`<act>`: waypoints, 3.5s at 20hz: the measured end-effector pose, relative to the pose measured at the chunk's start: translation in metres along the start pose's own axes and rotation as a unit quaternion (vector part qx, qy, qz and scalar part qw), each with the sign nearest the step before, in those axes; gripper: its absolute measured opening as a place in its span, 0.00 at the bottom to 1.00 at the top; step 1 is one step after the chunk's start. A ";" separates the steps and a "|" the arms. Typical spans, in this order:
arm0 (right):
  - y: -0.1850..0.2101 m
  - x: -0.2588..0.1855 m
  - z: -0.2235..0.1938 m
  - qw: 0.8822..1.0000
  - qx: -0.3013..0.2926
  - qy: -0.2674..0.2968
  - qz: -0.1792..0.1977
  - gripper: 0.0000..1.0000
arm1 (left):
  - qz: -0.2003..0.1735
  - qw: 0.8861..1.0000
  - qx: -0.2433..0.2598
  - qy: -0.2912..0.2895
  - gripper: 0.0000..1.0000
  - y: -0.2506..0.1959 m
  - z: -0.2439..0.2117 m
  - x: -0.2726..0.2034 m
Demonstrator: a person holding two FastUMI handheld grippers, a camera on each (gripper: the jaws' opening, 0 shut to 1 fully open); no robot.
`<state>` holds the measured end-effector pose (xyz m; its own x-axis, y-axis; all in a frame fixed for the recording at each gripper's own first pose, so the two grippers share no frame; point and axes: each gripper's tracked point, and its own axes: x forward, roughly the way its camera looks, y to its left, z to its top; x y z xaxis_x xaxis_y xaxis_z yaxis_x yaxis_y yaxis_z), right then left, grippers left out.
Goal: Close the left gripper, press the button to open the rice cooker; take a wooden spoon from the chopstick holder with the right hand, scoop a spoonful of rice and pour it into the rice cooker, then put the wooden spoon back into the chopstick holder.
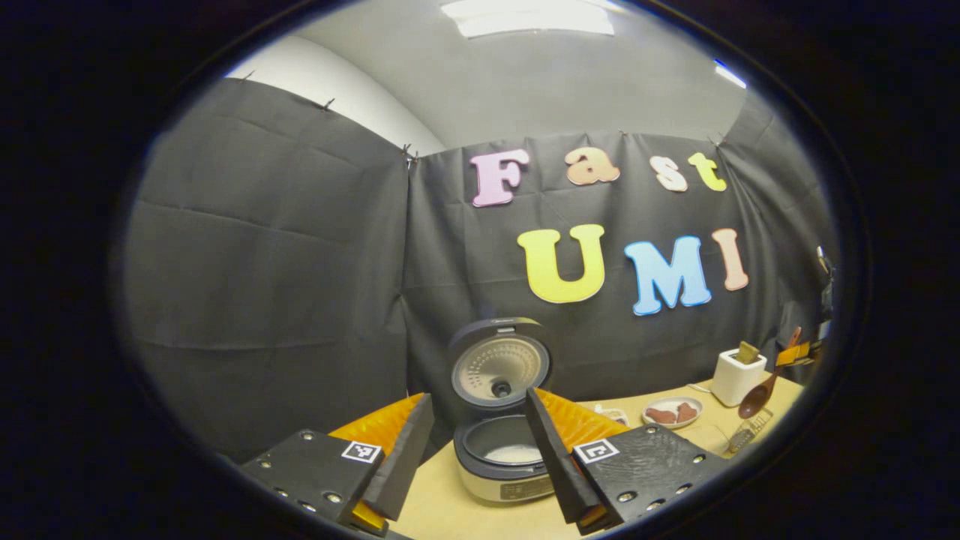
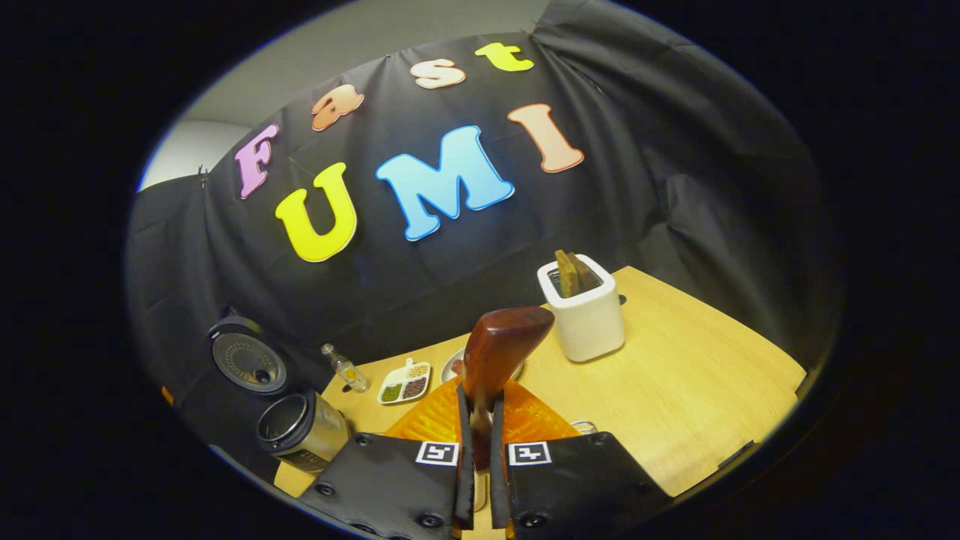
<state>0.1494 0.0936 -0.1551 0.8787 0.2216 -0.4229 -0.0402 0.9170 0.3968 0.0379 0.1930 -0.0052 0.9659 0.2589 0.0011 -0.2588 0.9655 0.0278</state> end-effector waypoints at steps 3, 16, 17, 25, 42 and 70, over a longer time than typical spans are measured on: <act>0.032 0.009 -0.021 1.000 -0.008 0.020 0.022 0.10 | 0.002 1.000 -0.001 0.002 0.76 0.016 -0.006 0.006; 0.081 0.051 -0.097 0.993 -0.113 0.045 0.005 0.10 | 0.038 0.999 0.011 0.015 0.76 0.089 -0.024 0.011; 0.081 0.054 -0.101 0.990 -0.134 0.040 -0.004 0.10 | 0.041 0.999 0.012 0.016 0.76 0.092 -0.025 0.010; 0.120 0.062 -0.148 0.961 -0.273 0.041 0.015 0.10 | 0.051 0.998 0.014 0.026 0.78 0.107 -0.037 0.017; 0.102 0.063 -0.167 0.982 0.120 0.145 0.023 0.10 | 0.047 0.999 0.013 0.023 0.76 0.089 -0.032 0.020; 0.258 0.100 -0.068 0.920 0.328 0.125 0.173 0.06 | 0.085 0.996 0.005 0.025 0.76 0.131 -0.037 -0.004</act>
<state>0.1948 0.3745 -0.1504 0.7278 0.6063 -0.3205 0.0713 0.3979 0.9147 0.0001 0.3190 -0.0382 0.9063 0.4205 -0.0438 -0.4188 0.9071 0.0424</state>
